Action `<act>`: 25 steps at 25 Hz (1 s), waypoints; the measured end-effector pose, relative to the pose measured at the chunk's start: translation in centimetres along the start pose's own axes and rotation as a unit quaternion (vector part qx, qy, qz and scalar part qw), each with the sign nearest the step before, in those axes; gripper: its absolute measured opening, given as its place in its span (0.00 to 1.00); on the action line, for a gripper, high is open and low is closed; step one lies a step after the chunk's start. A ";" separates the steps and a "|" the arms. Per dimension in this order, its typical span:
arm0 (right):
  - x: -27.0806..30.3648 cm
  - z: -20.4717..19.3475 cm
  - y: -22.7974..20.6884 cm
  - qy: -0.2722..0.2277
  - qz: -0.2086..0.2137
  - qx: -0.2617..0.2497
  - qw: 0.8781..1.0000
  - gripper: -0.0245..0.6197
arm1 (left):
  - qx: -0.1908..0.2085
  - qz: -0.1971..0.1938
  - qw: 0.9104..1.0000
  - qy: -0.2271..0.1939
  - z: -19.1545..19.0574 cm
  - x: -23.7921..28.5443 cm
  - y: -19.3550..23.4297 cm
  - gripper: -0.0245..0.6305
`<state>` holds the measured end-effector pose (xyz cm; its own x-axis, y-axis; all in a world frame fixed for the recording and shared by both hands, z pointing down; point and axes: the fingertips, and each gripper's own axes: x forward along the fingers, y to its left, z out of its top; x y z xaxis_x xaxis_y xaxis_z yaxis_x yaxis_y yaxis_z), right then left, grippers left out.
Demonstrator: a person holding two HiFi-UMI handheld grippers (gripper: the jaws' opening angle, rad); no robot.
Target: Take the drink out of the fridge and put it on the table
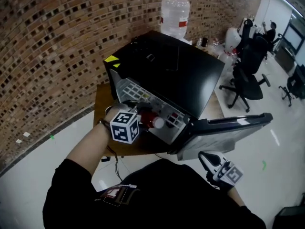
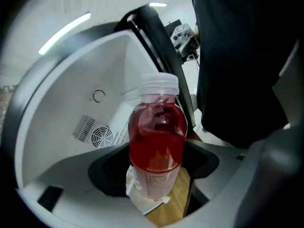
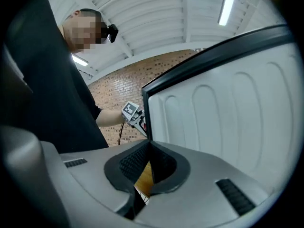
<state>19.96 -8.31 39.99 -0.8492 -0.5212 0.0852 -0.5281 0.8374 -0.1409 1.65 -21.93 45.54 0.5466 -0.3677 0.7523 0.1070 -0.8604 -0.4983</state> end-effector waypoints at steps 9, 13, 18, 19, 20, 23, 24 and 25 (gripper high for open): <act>12.5 -2.3 8.7 0.041 0.205 0.018 0.978 0.06 | -0.239 0.062 0.961 -0.127 -6.5 -3.5 -9.0 0.54; 19.8 -8.6 15.0 0.070 0.235 0.010 0.969 0.06 | -0.309 0.083 0.935 -0.153 -14.0 -3.6 -17.1 0.54; 26.2 -14.3 16.4 0.115 0.235 0.015 0.965 0.06 | -0.388 0.127 0.893 -0.188 -20.6 -3.1 -20.0 0.54; 27.0 -15.3 16.3 0.124 0.234 0.017 0.964 0.06 | -0.399 0.140 0.885 -0.195 -21.8 -3.1 -20.1 0.54; 27.7 -16.2 16.1 0.132 0.233 0.017 0.963 0.06 | -0.408 0.155 0.877 -0.202 -23.1 -3.0 -20.0 0.54; 29.4 -18.5 15.6 0.152 0.228 0.017 0.962 0.06 | -0.426 0.195 0.857 -0.215 -26.4 -2.7 -19.8 0.54; 29.7 -19.1 15.5 0.159 0.226 0.018 0.961 0.06 | -0.430 0.204 0.853 -0.214 -27.3 -2.5 -19.9 0.54; 29.9 -19.7 15.4 0.166 0.225 0.019 0.960 0.06 | -0.433 0.212 0.850 -0.210 -28.0 -2.1 -19.9 0.54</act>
<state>-13.60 -7.82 59.76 -0.9483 -0.0204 0.3166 -0.1117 0.9554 -0.2732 -24.94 -13.91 65.95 0.6516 -0.7080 0.2725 -0.7264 -0.6858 -0.0450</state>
